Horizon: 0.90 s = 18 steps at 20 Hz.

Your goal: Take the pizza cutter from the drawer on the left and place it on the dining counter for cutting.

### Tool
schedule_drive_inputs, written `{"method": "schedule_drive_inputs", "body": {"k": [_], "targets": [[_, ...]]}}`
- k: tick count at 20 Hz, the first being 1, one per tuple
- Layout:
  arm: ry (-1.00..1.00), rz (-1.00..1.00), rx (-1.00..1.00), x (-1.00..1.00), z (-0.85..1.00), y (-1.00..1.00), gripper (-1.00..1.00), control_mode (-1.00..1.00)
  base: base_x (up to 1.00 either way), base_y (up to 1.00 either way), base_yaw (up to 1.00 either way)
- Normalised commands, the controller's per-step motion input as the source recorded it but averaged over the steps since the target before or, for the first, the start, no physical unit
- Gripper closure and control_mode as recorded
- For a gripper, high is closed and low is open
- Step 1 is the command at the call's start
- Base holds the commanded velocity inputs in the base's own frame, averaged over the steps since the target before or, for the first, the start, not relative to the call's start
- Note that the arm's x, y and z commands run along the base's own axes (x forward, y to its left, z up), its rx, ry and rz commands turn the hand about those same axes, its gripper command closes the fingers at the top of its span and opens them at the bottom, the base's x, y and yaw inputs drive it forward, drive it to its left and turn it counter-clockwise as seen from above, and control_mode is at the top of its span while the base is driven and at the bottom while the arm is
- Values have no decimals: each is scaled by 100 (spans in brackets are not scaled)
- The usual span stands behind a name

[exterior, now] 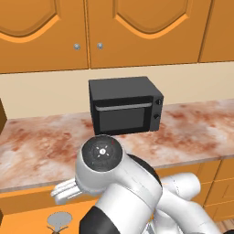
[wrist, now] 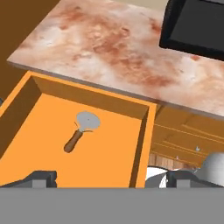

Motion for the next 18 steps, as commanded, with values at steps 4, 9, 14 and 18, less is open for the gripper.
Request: {"method": "schedule_drive_inputs", "body": {"k": [4,9,14,18], "targets": [[33,-19,12,28,-30,24,-100,-100,0,0,0],[22,-7,8,25,-41,-3,-100,-100,0,0,0],[12,-3,3,25,-54,0,-100,-100,0,0,0],[13,-2,0,36,-50,1,-100,-100,0,0,0]]}}
